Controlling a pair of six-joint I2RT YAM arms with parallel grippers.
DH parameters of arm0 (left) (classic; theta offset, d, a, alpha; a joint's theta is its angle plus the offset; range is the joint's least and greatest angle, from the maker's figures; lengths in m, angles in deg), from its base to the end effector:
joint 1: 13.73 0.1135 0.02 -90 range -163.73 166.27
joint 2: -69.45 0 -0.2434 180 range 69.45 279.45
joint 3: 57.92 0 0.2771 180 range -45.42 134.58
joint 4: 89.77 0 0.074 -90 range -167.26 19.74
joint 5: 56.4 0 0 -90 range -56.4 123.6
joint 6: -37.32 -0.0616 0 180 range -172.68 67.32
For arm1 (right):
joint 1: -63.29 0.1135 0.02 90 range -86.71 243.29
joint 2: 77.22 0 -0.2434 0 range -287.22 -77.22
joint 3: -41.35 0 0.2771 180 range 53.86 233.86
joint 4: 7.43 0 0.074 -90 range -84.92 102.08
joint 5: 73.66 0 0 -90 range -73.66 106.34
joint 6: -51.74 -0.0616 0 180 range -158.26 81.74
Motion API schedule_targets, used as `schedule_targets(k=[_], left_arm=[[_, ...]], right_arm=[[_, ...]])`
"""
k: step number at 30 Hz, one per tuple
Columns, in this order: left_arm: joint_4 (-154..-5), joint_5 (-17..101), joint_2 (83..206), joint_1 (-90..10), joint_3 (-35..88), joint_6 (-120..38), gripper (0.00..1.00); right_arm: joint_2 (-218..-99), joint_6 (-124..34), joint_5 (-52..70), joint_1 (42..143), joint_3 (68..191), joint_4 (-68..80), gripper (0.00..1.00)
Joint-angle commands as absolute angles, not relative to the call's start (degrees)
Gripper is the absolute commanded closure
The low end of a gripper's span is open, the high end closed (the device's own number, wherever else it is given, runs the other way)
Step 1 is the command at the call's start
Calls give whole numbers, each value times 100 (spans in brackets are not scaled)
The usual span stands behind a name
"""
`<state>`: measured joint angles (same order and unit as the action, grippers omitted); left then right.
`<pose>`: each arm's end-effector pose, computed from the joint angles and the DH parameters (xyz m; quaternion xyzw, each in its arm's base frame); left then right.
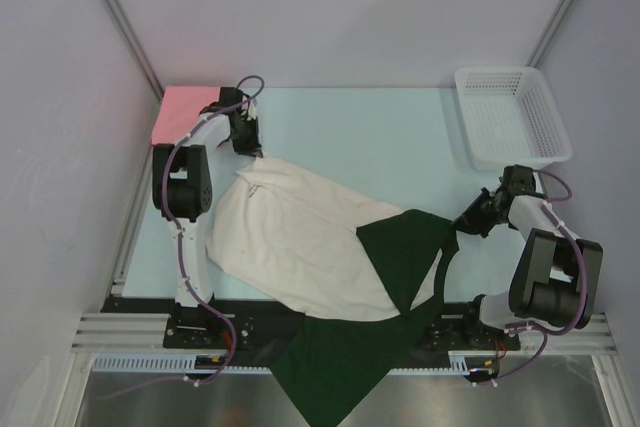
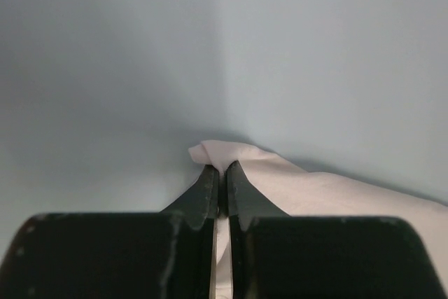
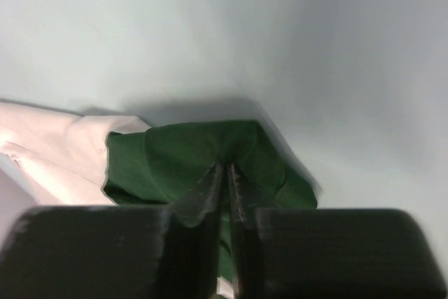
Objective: Fold and stack the t-shirts
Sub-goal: Fold the tshirt
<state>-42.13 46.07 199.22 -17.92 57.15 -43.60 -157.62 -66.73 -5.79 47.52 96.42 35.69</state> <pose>0.5037 -0.0502 0.1114 -0.0152 0.9655 -0.1322 0.2239 0.2739 -0.0532 0.1130 0.3298 0.9067 0.2077 0.1615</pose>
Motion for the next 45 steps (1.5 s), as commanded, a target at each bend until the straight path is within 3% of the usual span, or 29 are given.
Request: schedule_targets(k=[1,3,17,35,42,44,45], left_arm=[[-4316,4574,20023,-1742,5944,-4240,100],[-4316,4485,19979,-1716,5926,-4231,99],[-4694,3940,19724,-1558,5592,-4196,100],[-5651,4230,19724,-1479,5662,-3713,100],[-5619,4179,20093,-1479,6303,-3643,100],[-5459,3968,20067,-1487,6497,-3686,76],[-5424,3697,19971,-1496,6454,-3712,63]], right_arm=[[-15782,-6673,-476,4642,9622,3434,93],[-15633,-6638,-240,4581,9613,3636,100],[-15351,-6594,588,4369,9437,3892,100],[-16176,-6559,807,4580,10289,2908,100],[-17195,-6489,1027,4870,11185,2845,100],[-17459,-6445,1159,4923,11625,3257,96],[-17478,-6393,1194,4975,11713,3372,85]])
